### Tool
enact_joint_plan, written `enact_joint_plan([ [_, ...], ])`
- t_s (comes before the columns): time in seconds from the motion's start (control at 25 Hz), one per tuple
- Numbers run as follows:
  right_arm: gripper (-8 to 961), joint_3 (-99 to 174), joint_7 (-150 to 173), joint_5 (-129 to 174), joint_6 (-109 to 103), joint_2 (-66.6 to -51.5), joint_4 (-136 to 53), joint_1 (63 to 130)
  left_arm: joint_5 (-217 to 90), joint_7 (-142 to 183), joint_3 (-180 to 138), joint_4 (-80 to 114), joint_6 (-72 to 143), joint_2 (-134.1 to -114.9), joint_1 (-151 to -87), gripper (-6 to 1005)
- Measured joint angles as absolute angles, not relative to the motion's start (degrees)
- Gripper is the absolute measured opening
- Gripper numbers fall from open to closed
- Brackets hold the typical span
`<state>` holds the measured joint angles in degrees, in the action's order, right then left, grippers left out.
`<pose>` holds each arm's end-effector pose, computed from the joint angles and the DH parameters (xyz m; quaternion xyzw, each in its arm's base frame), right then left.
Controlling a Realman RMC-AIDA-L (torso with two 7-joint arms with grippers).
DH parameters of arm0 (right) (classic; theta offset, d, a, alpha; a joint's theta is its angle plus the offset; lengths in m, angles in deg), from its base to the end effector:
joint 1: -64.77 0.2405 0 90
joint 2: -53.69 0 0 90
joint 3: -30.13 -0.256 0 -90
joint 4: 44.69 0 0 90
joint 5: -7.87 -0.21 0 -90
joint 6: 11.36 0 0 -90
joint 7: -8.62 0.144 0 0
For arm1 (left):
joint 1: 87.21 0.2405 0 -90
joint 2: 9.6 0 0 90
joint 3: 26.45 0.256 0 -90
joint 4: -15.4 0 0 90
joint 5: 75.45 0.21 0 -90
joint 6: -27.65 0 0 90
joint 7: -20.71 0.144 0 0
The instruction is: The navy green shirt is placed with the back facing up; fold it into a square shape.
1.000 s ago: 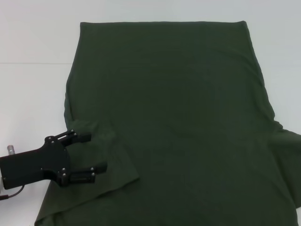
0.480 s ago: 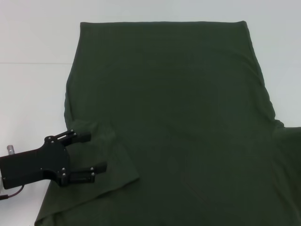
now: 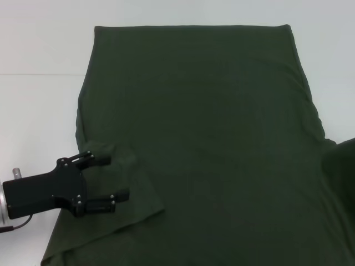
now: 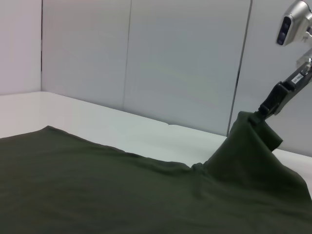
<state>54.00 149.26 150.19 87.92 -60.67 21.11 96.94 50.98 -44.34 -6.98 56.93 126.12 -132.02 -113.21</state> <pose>0.2939 0.3381 0.1325 -0.7581 0.6037 0.1234 0.2137 -0.2973 0.2881 0.0144 -0.9332 -0.1723 -0.2543 0.1863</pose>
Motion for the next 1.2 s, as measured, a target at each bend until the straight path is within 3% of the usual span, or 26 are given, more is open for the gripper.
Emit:
enact_joint_plan([
  [0.4, 179, 61.78, 149.45, 150.03, 84.81, -63.68, 15.67, 101.73, 50.82, -44.42, -7.31, 56.88, 126.01, -132.17, -112.67, 948],
  [0.76, 202, 62.68, 146.35, 146.05, 84.3, -63.41, 9.49, 104.4, 50.76, -44.72, -7.38, 56.8, 126.38, -132.64, -112.26, 948],
  [0.96, 447, 62.61, 143.86, 143.44, 84.62, -62.16, 5.75, 104.07, 50.68, -45.03, -7.38, 56.8, 126.56, -132.67, -112.24, 947],
  [1.08, 663, 62.43, 139.79, 142.22, 85.08, -62.09, 4.32, 103.6, 50.63, -45.62, -7.38, 56.79, 126.62, -132.83, -112.25, 947],
  [1.2, 684, 62.51, 130.6, 138.81, 86.21, -62.32, 1.92, 102.02, 50.12, -48.91, -7.35, 56.73, 127.43, -132.9, -112.29, 947],
])
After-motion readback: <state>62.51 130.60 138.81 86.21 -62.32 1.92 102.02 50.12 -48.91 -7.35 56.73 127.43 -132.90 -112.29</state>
